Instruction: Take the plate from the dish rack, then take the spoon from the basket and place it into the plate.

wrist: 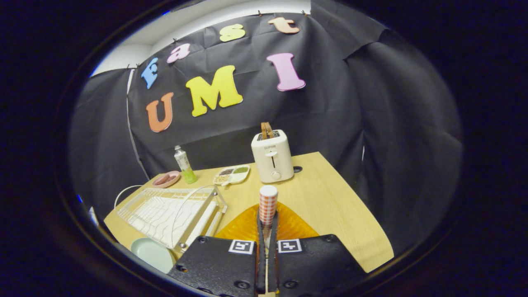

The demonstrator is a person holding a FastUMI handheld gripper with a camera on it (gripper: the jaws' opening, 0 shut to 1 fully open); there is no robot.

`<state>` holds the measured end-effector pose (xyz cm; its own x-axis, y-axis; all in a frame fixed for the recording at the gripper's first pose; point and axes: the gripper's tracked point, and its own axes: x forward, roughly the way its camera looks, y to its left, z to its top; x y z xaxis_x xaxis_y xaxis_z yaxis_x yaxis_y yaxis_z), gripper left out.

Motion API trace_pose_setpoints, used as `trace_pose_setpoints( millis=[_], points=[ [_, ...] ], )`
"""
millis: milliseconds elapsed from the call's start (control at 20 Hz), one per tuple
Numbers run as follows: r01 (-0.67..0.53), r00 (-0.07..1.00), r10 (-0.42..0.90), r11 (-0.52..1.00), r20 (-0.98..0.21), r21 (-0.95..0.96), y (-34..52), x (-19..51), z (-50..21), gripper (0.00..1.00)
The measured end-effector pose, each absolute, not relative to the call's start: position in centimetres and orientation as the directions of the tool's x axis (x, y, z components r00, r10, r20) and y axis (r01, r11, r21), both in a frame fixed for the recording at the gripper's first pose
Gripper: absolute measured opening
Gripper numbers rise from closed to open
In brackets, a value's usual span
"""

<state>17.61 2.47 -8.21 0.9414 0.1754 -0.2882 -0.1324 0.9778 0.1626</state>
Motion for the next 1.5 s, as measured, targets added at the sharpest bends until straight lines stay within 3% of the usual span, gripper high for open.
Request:
trace_pose_setpoints(
  millis=[300,550,1000,1500],
  points=[
    [-0.077,0.985,0.098,0.987,-0.144,0.144,2.6,14.5,-0.5,0.07],
    [-0.107,0.984,0.123,0.987,-0.13,0.122,8.3,8.5,2.2,0.08],
    [-0.265,0.945,0.283,0.956,-0.163,0.124,23.2,0.9,-3.3,0.07],
    [-0.211,0.944,0.242,0.965,-0.224,0.154,29.8,-0.6,-8.5,0.08]
  ],
)
